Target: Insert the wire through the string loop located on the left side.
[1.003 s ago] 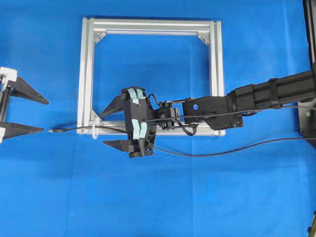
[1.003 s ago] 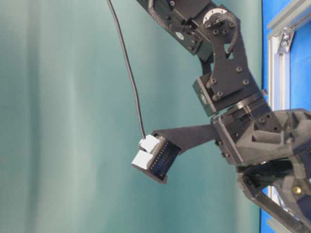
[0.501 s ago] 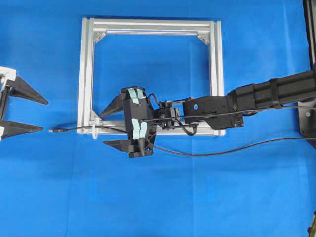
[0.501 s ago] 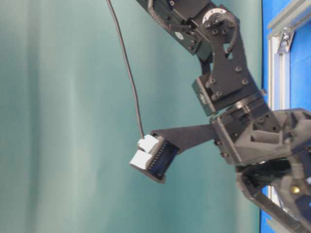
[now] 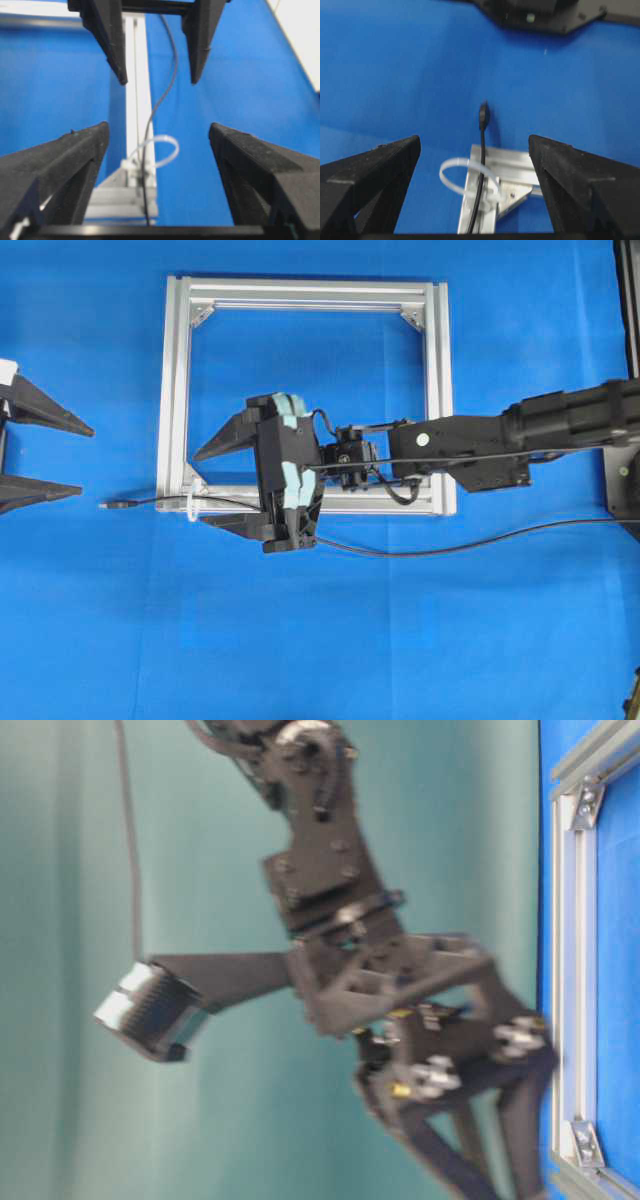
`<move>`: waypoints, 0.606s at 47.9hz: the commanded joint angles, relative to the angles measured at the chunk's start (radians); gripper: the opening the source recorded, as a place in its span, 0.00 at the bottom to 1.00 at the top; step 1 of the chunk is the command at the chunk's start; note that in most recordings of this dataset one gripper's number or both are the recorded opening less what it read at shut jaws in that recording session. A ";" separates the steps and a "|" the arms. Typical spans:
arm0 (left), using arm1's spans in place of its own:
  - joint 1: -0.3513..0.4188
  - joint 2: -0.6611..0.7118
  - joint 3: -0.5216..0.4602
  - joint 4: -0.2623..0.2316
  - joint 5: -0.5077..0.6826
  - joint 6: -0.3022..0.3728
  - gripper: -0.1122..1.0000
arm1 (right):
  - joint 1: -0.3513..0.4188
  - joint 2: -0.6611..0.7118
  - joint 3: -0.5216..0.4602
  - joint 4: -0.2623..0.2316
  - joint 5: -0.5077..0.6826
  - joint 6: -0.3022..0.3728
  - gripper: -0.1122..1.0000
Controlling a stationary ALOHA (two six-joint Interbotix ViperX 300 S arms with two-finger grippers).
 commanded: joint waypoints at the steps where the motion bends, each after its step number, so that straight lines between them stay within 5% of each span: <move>1: 0.003 -0.003 -0.034 0.002 -0.014 0.003 0.79 | 0.003 -0.064 -0.015 0.002 0.009 0.003 0.93; 29: 0.003 0.002 -0.067 0.002 -0.014 0.002 0.79 | 0.005 -0.110 -0.014 0.002 0.034 0.003 0.93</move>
